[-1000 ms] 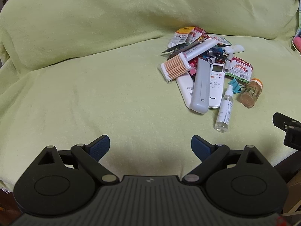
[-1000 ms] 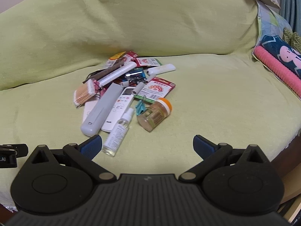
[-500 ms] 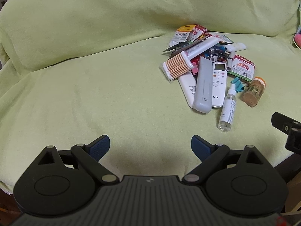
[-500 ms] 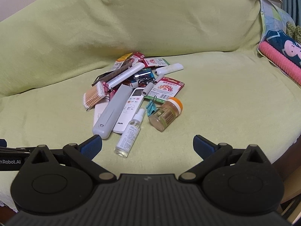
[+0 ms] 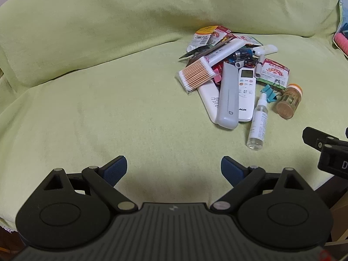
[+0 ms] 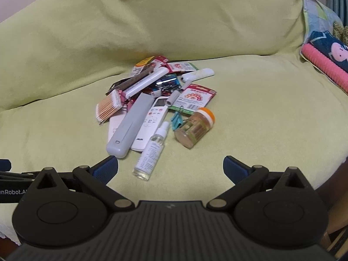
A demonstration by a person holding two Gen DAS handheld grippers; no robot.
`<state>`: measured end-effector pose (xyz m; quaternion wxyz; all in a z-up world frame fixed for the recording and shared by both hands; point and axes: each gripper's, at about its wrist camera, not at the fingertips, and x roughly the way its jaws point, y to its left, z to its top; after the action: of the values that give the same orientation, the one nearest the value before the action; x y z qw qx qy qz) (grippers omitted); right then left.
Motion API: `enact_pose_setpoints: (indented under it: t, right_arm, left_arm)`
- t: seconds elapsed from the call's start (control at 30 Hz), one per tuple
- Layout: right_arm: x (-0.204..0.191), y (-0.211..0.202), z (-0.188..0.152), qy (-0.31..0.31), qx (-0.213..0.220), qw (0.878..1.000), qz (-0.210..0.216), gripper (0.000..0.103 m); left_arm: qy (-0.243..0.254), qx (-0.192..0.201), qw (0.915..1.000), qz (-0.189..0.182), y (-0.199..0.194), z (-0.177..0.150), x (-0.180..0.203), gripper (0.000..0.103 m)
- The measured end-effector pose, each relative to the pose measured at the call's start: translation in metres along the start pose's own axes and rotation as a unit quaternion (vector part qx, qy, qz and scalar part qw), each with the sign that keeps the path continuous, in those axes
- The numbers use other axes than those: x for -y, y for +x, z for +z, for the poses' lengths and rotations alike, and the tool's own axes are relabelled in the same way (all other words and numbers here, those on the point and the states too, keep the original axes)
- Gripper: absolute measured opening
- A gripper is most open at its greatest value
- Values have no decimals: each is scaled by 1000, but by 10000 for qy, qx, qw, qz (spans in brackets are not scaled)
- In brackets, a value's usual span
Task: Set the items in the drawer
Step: 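Move the right tool toward the pile of items on the sofa, then close the right gripper on the white TV remote control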
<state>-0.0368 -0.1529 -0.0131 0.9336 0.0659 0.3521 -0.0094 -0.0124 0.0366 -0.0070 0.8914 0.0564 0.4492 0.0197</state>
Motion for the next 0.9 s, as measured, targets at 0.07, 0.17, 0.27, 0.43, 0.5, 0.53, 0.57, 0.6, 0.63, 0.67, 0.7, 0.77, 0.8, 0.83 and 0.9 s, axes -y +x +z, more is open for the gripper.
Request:
enact_pose_setpoints:
  t: [0.07, 0.17, 0.27, 0.43, 0.5, 0.53, 0.57, 0.6, 0.63, 0.67, 0.7, 0.77, 0.8, 0.83, 0.9]
  right_arm:
    - [-5, 4, 0, -68, -1, 10000, 45, 102]
    - [-12, 13, 2, -181, 18, 9998, 88, 102]
    - [-18, 23, 5, -218, 54, 9995, 227, 98]
    - [-32, 45, 5, -451, 68, 9974, 564, 83]
    - [-39, 55, 5, -656, 26, 9958, 645, 74]
    - [-43, 60, 4, -764, 28, 9947, 692, 72]
    - [-46, 65, 3, -875, 16, 9935, 724, 71]
    - [-50, 70, 1, -982, -5, 9925, 728, 69]
    - [-54, 75, -1, -1094, -28, 9915, 707, 68]
    - [-58, 80, -2, -1206, -45, 9903, 693, 65]
    - [-63, 86, -4, -1315, -62, 9889, 687, 64]
    - [-74, 97, -7, -1581, -87, 9853, 636, 62]
    - [-80, 102, -8, -1757, -66, 9826, 597, 59]
    - [-87, 107, -10, -1940, -48, 9796, 522, 57]
    - [-99, 117, -14, -2301, -11, 9725, 371, 52]
  left_arm:
    - [0, -11, 10000, 44, 4, 1, -3, 94]
    - [45, -15, 9999, 115, 9, 1, -6, 94]
    - [56, -51, 9999, 107, 16, 2, -11, 94]
    - [23, -83, 9999, 93, 27, 3, -25, 94]
    - [-2, -94, 9999, 82, 32, 4, -31, 94]
    - [-8, -102, 9999, 79, 34, 6, -34, 94]
    - [-14, -110, 9999, 91, 37, 7, -37, 94]
    - [-19, -116, 9999, 117, 40, 9, -40, 94]
    - [-26, -119, 9998, 144, 42, 10, -43, 94]
    - [-40, -122, 9998, 170, 45, 12, -46, 94]
    - [-60, -128, 9997, 187, 48, 13, -49, 94]
    - [-110, -152, 9996, 193, 54, 15, -55, 94]
    - [-141, -172, 9996, 183, 57, 16, -57, 94]
    - [-174, -199, 9995, 169, 60, 16, -60, 94]
    - [-244, -267, 9993, 114, 65, 16, -64, 94]
